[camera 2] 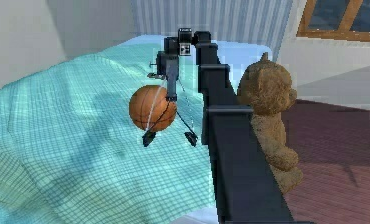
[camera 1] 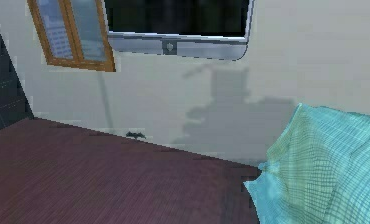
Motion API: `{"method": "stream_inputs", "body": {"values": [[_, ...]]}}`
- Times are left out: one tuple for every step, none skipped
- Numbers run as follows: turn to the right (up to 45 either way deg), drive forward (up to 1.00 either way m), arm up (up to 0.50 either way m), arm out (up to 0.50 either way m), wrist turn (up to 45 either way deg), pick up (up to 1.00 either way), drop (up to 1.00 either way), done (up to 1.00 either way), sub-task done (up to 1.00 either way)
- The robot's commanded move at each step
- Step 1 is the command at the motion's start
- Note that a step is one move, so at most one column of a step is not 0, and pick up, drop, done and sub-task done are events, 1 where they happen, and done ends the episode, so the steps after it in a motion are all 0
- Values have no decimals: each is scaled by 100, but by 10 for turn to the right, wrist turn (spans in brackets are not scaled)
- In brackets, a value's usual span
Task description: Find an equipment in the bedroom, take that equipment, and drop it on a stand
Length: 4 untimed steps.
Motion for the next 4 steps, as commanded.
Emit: {"method": "stream_inputs", "body": {"values": [[0, 0, 0, 0, 450, 0, 0, 0, 0], [0, 0, 0, 0, 450, 0, 0, 0, 0], [0, 0, 0, 0, 450, 0, 0, 0, 0], [0, 0, 0, 0, 90, 0, 0, 0, 0]]}}
